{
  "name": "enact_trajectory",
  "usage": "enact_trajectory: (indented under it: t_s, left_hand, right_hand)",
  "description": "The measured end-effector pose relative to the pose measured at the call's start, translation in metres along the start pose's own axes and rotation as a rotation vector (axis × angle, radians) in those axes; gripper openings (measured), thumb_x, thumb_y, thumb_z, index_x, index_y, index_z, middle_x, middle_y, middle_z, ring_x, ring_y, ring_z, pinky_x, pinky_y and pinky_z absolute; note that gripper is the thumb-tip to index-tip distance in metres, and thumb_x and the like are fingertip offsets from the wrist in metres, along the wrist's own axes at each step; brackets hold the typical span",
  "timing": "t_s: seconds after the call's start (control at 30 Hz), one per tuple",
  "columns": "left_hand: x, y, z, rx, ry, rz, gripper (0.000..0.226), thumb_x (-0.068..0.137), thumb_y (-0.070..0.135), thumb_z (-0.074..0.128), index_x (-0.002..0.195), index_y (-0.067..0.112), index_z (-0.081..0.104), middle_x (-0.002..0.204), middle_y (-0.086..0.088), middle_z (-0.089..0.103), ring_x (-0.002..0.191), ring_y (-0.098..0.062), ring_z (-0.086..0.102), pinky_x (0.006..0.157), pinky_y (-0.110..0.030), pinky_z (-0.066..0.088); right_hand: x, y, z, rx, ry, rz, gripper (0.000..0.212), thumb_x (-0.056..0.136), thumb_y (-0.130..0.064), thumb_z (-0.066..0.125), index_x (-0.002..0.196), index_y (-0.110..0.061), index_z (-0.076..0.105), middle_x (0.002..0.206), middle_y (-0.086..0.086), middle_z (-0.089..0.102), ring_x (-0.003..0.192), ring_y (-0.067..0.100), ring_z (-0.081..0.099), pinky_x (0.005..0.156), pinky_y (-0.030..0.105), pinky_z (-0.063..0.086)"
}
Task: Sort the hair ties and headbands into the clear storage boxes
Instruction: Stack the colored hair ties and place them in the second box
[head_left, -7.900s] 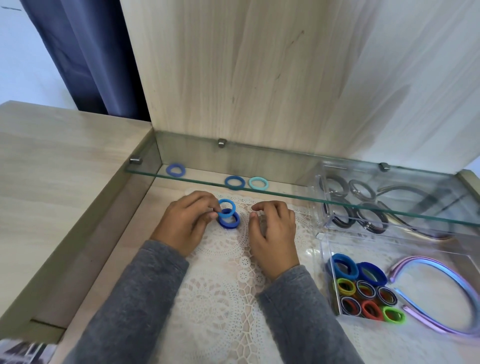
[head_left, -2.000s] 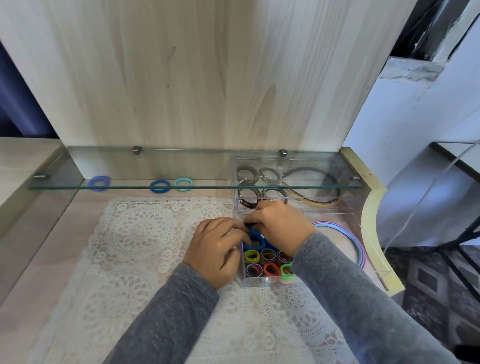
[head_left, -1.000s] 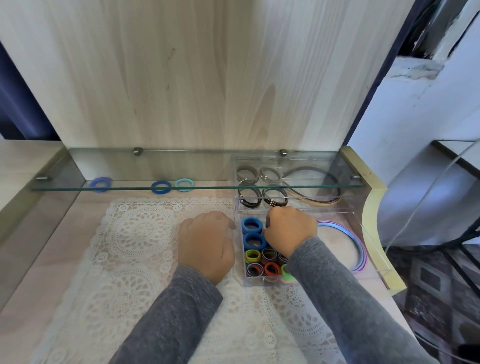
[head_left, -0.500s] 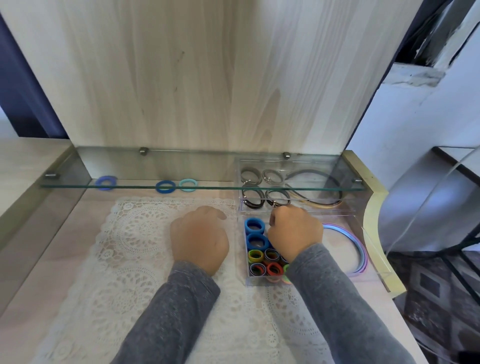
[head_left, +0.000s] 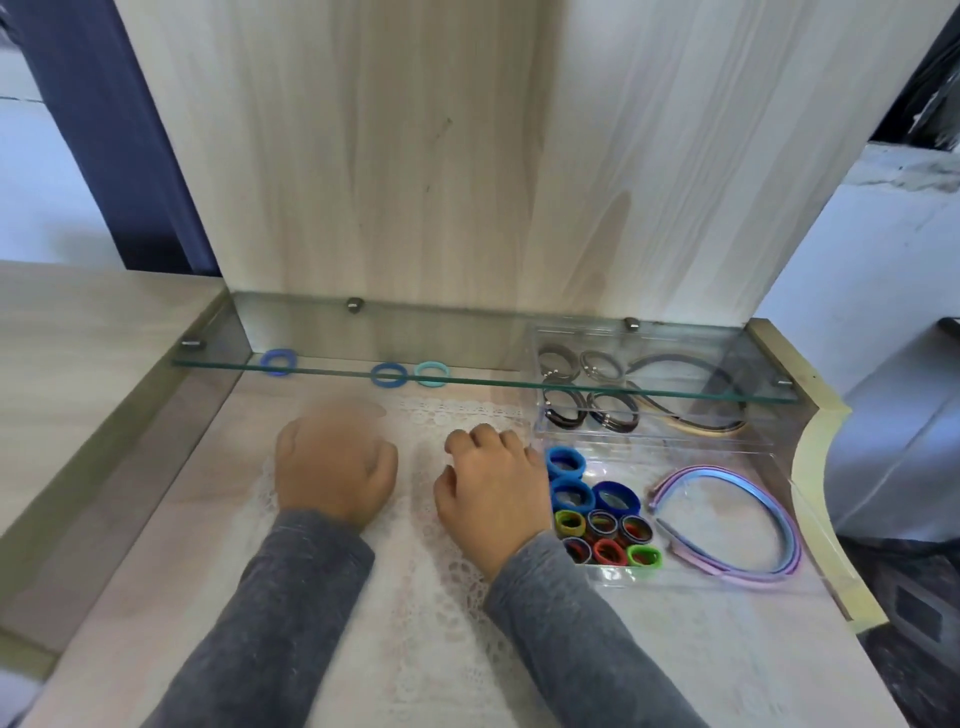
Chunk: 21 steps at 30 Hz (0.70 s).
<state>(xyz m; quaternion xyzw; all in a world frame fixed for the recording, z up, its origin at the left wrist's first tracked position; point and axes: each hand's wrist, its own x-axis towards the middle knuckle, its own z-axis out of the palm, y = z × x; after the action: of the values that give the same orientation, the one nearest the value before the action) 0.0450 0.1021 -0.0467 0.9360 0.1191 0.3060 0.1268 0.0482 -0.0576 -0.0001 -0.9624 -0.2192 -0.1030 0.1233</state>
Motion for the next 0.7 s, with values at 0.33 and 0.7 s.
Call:
enact_trajectory:
  t_s: [0.33, 0.7]
  left_hand:
    - [0.003, -0.023, -0.004, 0.100, -0.109, -0.121, 0.050, 0.073, 0.042, 0.039, 0.111, 0.022, 0.065, 0.113, -0.001, 0.066, 0.102, -0.024, 0.061, 0.092, -0.043, 0.039]
    - [0.033, -0.027, 0.023, 0.131, -0.409, -0.197, 0.061, 0.093, 0.050, 0.032, 0.150, 0.031, 0.019, 0.159, 0.000, 0.018, 0.145, -0.022, 0.016, 0.116, -0.044, 0.014]
  right_hand:
    - [0.026, -0.019, 0.055, 0.033, 0.073, 0.053, 0.033, 0.076, -0.030, 0.052, 0.104, -0.013, 0.060, 0.101, 0.008, 0.059, 0.089, 0.028, 0.056, 0.076, 0.041, 0.045]
    - [0.066, -0.017, 0.070, 0.026, 0.010, 0.199, 0.065, 0.090, -0.038, 0.033, 0.150, -0.019, 0.017, 0.145, 0.017, 0.034, 0.120, 0.030, 0.036, 0.099, 0.045, 0.028]
